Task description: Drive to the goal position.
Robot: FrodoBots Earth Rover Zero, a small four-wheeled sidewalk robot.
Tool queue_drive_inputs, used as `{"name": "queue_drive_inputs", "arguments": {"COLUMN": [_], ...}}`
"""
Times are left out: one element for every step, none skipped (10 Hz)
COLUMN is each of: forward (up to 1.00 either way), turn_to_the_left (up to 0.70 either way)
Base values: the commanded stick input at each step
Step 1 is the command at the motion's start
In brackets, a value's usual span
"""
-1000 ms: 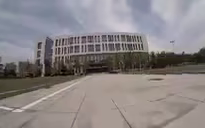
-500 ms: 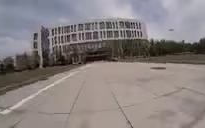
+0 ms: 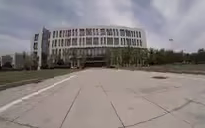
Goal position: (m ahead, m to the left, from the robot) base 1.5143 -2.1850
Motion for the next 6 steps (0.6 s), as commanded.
{"name": "queue_drive_inputs", "arguments": {"forward": [0.7,0.7,0.7,0.7,0.7,0.7], "turn_to_the_left": [0.0,0.0,0.0,0.0,0.0,0.0]}}
